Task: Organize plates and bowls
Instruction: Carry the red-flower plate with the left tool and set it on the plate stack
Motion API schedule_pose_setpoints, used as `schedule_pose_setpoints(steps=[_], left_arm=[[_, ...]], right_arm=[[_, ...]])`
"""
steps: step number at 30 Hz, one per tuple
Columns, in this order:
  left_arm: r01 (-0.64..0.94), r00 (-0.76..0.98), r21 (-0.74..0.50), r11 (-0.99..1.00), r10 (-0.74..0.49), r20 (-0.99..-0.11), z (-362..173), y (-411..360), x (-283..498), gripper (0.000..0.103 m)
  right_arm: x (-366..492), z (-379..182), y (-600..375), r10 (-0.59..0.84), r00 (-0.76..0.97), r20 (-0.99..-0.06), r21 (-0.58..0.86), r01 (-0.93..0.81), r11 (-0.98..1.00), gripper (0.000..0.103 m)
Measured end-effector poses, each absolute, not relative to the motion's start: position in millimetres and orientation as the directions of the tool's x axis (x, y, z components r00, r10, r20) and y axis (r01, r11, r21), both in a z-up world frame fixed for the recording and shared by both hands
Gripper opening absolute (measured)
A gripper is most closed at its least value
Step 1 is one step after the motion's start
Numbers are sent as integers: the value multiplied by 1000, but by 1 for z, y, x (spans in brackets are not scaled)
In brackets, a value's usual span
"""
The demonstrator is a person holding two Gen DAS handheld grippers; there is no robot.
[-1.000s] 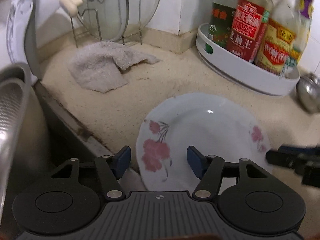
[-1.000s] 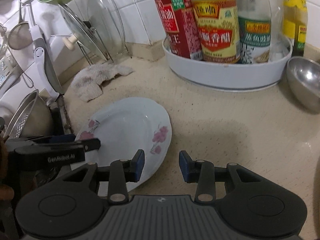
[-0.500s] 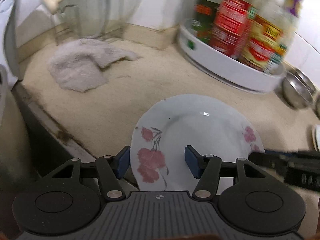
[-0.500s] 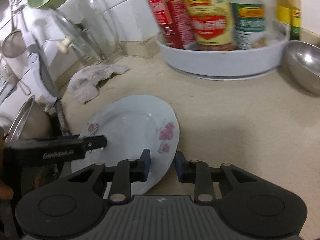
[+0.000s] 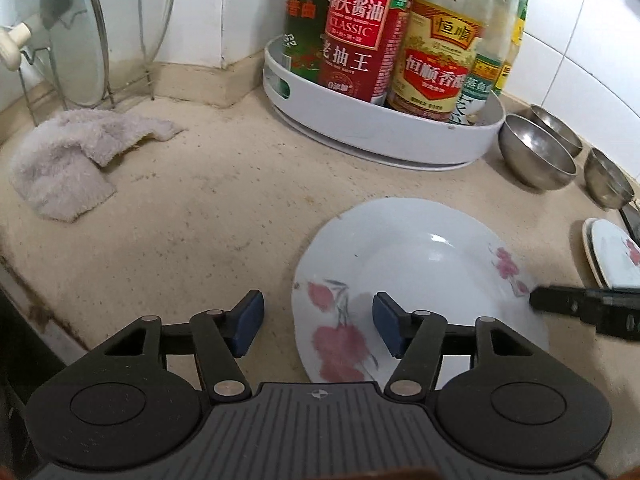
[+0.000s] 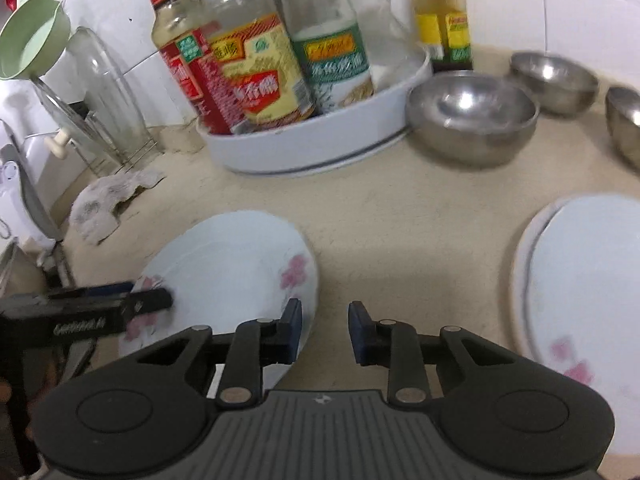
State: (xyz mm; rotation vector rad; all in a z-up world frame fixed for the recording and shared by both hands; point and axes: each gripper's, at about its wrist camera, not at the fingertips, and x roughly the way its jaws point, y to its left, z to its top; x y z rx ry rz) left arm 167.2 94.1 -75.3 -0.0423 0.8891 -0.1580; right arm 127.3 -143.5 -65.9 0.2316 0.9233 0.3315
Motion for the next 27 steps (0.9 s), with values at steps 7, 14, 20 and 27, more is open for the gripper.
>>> schedule_pose_setpoints(steps=[7,14,20,27], left_arm=[[132,632,-72,989,-140,-762,-81,93,168,91],[152,640,-80,985,-159,-751,-76,74,162,62],[151,632,-101,983,-174,-755,-73,58,157,52],[180,637,-114,977,-204,-743,-66,32,154,50]], right_arm=[[123,-70,-122,363,574,-734,289,-220,932,30],[124,-68,-131,356,563,-746,306,-185,934,27],[121,-61,-153,316,584,-748,277,-158,948,25],[113,-47,-180,278,629,-726,249,-136,959,22]])
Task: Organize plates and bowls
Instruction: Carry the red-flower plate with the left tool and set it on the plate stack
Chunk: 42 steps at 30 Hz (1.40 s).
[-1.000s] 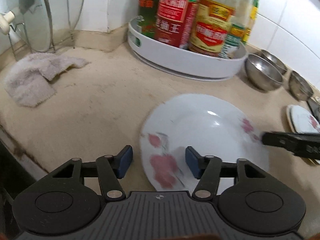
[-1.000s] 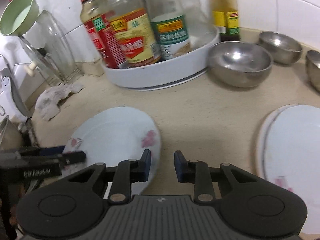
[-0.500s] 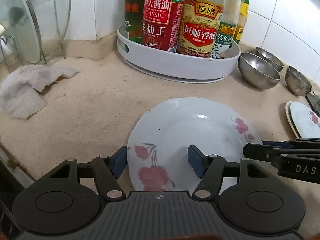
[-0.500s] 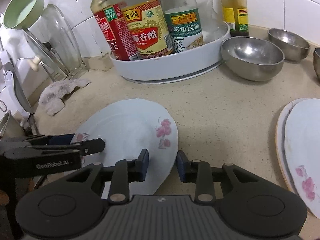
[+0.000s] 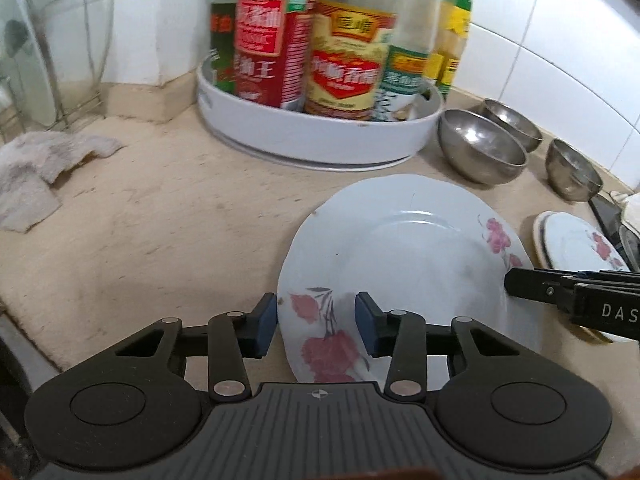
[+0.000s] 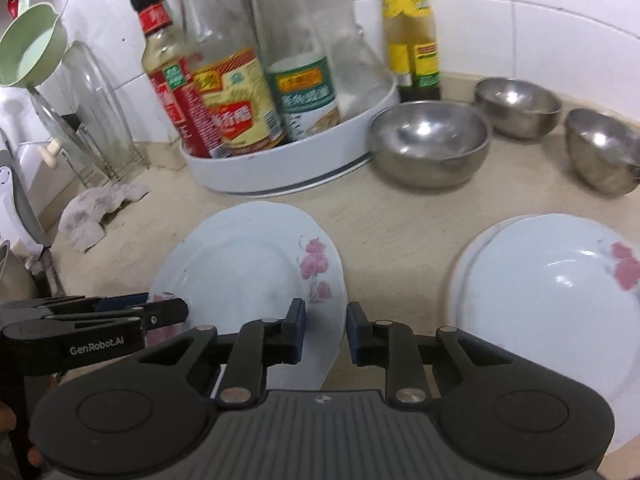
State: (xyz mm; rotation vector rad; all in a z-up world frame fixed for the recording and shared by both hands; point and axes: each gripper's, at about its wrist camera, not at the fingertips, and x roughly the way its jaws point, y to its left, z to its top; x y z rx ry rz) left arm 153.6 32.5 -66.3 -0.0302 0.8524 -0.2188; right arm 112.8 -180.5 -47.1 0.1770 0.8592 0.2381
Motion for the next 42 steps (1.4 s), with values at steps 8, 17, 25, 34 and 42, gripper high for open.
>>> schedule_pose_setpoints(steps=[8,17,25,34,42], left_arm=[[224,629,-139,965,-252,-735,-64,5,155,46],[273,631,-164,948,-305,-713,-56,-16,159,46],[347,620,-166,923,-359,-698,-51,-46,167,45],[438,586,-162,884,-418,-694,-53,-91,176,45],[490,543,-169,855,-451,-709,-60,-122,180,45]], right_arm=[[108,-41,-210,230,652,-723,239,-78,968,21],[103,-30,-233,181,679,-711,233,-15,972,20],[95,-23,-260,119,701,-703,233,68,970,20],[87,-24,-297,31,710,-704,228,184,956,20],[82,-29,-326,-21,696,-718,222,258,940,20]])
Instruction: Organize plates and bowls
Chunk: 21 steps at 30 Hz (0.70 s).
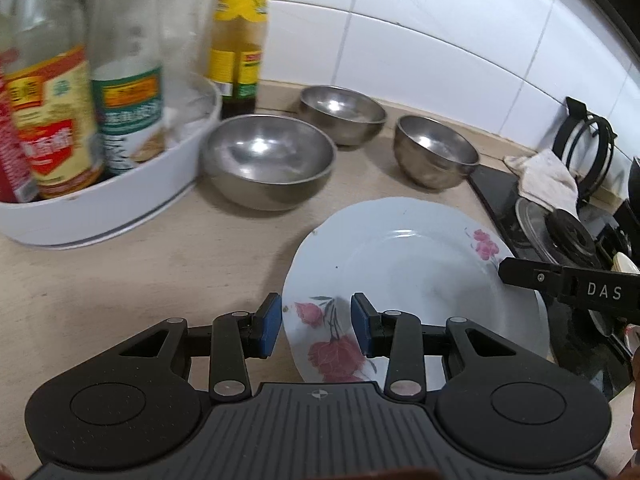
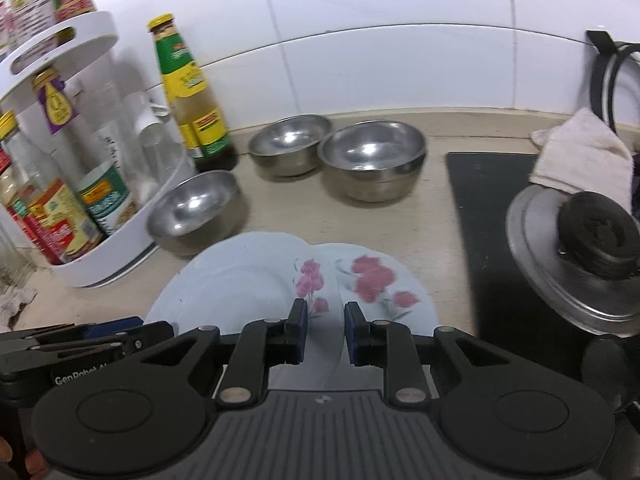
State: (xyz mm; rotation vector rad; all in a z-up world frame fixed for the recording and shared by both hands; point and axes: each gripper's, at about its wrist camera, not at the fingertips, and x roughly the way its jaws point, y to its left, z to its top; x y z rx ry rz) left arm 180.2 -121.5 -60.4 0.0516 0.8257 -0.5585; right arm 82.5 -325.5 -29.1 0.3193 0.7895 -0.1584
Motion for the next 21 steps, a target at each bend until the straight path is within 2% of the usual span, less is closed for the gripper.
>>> schedule_pose_setpoints(steps=[6,11,14,21], left_arm=[[521,532,-174,836,-477,-699,-61,-139,184,45],[537,513,-218,815,-520,-683,-58,-143,187,36],[541,532,-220,812,-533,-657,-48,-146,187,36],[443,594,-221,869,-469,-654,-46,-126,208,37]], right_arm=[[80,-34,-343,-44,680,-732,217,293,931,20],[76,-30,-361,-73,697,-713,214,316,924,19],[78,-21,-366,-94,713,-695,205,321,925,19],[98,-22,-373,-40,707,-706,240,292,926,19]])
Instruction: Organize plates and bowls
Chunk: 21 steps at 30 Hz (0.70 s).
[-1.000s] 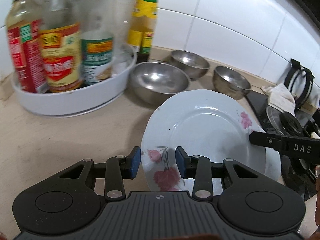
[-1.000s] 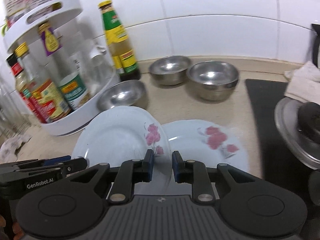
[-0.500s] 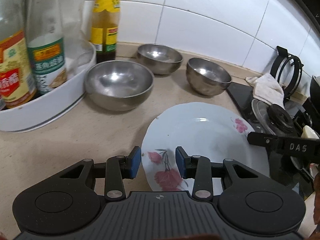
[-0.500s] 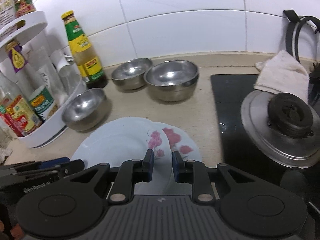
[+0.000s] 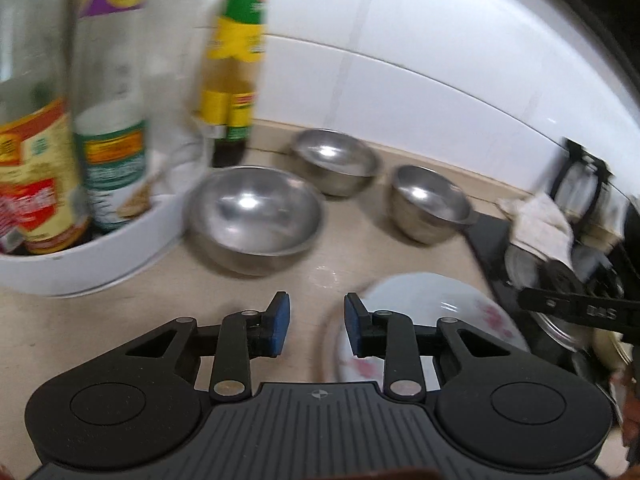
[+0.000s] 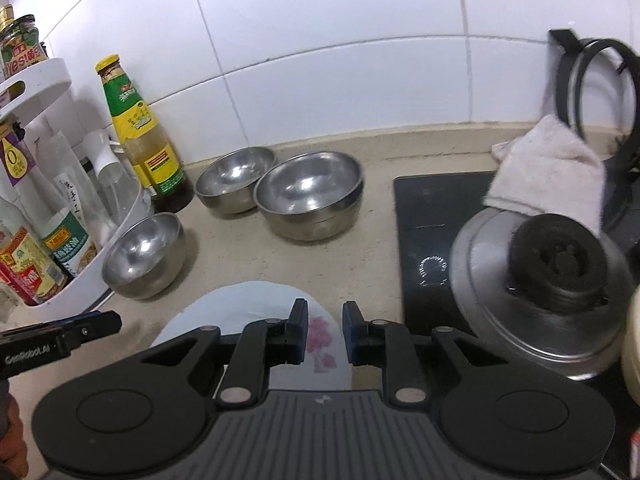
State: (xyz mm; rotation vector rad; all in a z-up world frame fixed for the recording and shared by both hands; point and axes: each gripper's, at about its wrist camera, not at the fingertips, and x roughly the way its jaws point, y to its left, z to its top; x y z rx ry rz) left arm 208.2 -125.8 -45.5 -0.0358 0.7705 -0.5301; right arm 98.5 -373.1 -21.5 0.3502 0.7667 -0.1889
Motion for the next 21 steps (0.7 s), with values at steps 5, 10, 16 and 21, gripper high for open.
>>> schedule_pose_setpoints(steps=[5,10,16,21], left_arm=[[341,620,-243,908,-412,-668,-47,-108,228,48],[287,645,-245,926,-375,-665,-40,-104,241,65],[234,668,-235,943,-332,-666,-36,-105,257,71],[209,642,-248,946,-324,-695,-43,-109,273,71]], right_arm=[[133,-18,-356,36,708,-706,236,187,954,20],[183,-12,-333,124,694,-709,226,57,972,22],[235,-13,-313,195,668,-718,213,-55,975,32],[265,-27,-309,224,629,-744,217,-90,972,35]])
